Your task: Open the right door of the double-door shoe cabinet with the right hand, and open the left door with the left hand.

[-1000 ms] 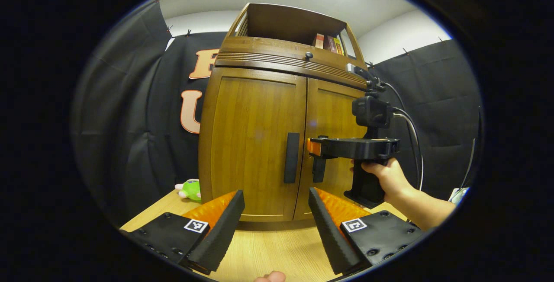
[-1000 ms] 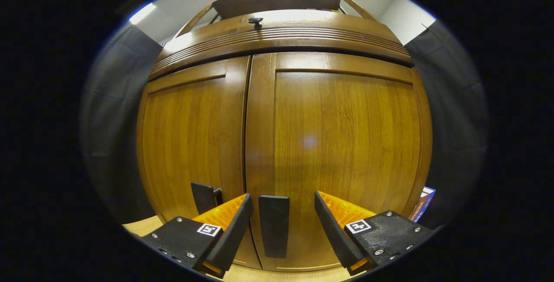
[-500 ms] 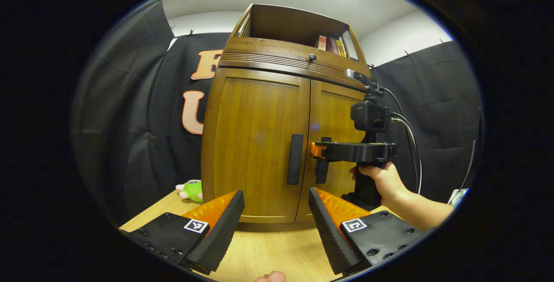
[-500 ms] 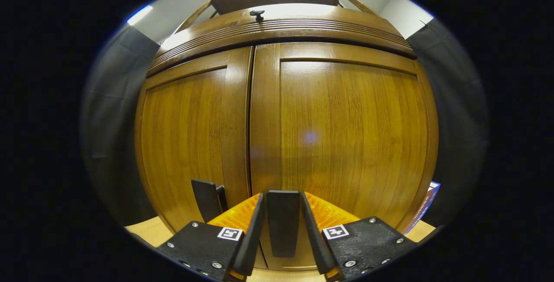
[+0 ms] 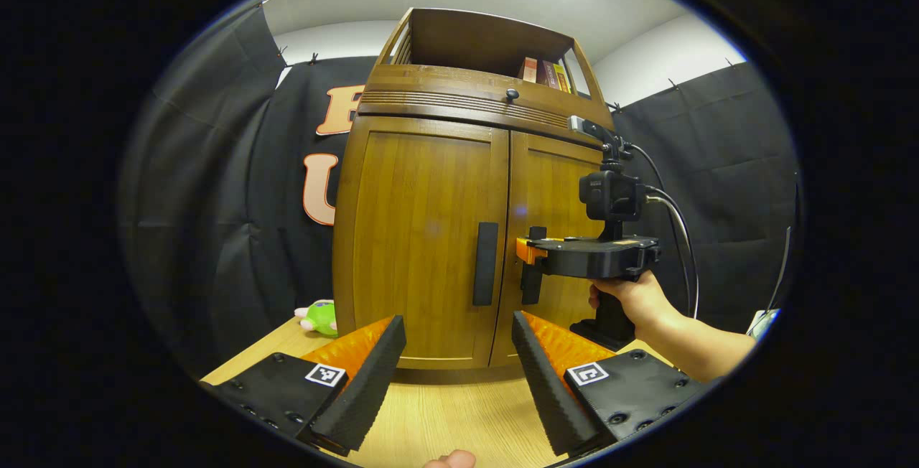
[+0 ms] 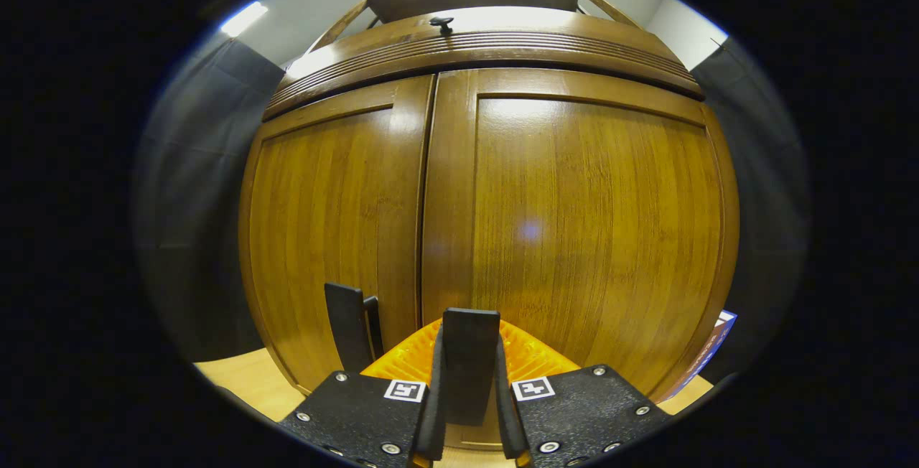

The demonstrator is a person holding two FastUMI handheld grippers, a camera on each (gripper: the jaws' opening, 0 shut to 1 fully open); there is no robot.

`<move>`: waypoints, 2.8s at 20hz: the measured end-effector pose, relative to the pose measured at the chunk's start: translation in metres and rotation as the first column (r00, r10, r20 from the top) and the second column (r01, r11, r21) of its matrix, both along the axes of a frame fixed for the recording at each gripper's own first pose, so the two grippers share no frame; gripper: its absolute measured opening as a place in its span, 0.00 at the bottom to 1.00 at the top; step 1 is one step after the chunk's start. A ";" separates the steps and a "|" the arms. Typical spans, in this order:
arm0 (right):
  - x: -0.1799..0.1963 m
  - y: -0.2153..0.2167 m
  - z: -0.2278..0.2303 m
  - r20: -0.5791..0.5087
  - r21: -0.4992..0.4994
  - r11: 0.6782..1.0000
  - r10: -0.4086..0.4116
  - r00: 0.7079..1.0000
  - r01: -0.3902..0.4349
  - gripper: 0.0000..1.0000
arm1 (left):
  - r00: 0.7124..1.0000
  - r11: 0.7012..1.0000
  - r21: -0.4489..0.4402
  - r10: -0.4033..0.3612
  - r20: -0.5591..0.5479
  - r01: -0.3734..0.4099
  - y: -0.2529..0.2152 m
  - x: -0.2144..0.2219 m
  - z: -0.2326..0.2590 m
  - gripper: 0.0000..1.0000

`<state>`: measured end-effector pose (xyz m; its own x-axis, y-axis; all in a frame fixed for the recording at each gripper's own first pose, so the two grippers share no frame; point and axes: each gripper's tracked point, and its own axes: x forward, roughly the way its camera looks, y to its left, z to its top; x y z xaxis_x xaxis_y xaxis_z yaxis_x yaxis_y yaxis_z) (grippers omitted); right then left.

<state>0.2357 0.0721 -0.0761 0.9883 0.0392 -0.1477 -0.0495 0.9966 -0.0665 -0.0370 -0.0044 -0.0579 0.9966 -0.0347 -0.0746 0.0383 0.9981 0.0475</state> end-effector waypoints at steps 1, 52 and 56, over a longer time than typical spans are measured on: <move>-0.004 0.000 0.000 0.000 0.004 1.000 0.006 1.000 -0.006 0.30 | 1.000 1.000 -0.009 -0.002 -0.008 0.002 0.000 -0.001 -0.004 1.00; -0.253 -0.224 0.056 -0.011 -0.094 0.994 -0.050 0.999 0.049 0.11 | 0.999 1.000 0.006 -0.023 0.027 0.023 -0.029 -0.008 0.012 0.93; -0.255 -0.237 0.057 -0.006 -0.055 0.998 -0.013 1.000 0.012 0.19 | 0.999 1.000 -0.013 -0.016 0.035 0.016 -0.025 -0.010 0.015 0.96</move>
